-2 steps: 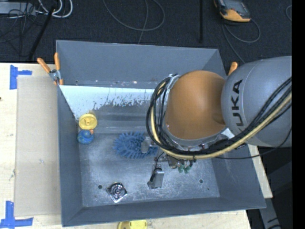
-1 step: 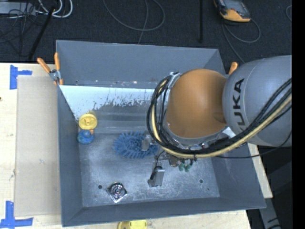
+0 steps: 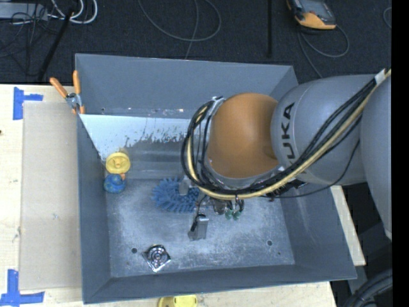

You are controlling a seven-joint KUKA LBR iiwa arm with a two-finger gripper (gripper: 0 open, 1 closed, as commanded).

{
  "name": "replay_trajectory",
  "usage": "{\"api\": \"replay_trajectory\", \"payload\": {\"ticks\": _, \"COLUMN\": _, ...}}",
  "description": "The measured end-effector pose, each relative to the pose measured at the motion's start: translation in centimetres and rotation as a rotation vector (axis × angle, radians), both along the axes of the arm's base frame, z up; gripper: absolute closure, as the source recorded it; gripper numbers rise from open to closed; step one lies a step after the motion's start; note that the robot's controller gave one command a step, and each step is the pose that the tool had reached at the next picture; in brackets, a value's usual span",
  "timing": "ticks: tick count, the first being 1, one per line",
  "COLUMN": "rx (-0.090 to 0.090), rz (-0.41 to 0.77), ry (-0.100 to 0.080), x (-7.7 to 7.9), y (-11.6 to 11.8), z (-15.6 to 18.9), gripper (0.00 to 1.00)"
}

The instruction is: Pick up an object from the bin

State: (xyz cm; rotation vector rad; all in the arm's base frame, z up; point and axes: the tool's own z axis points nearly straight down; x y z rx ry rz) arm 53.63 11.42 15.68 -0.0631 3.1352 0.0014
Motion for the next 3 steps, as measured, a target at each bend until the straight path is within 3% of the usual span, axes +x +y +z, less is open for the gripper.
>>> {"api": "replay_trajectory", "payload": {"ticks": 1, "rx": -0.002, "rz": 0.192, "ry": 0.01, "x": 2.9, "y": 1.1, "z": -1.0, "gripper": 0.0}}
{"api": "replay_trajectory", "payload": {"ticks": 2, "rx": 0.0, "rz": 0.051, "ry": 0.002, "x": 8.2, "y": -0.5, "z": -0.4, "gripper": 0.0}}
{"api": "replay_trajectory", "payload": {"ticks": 3, "rx": -0.001, "rz": 0.159, "ry": 0.0, "x": 8.2, "y": -1.1, "z": -7.3, "gripper": 0.0}}
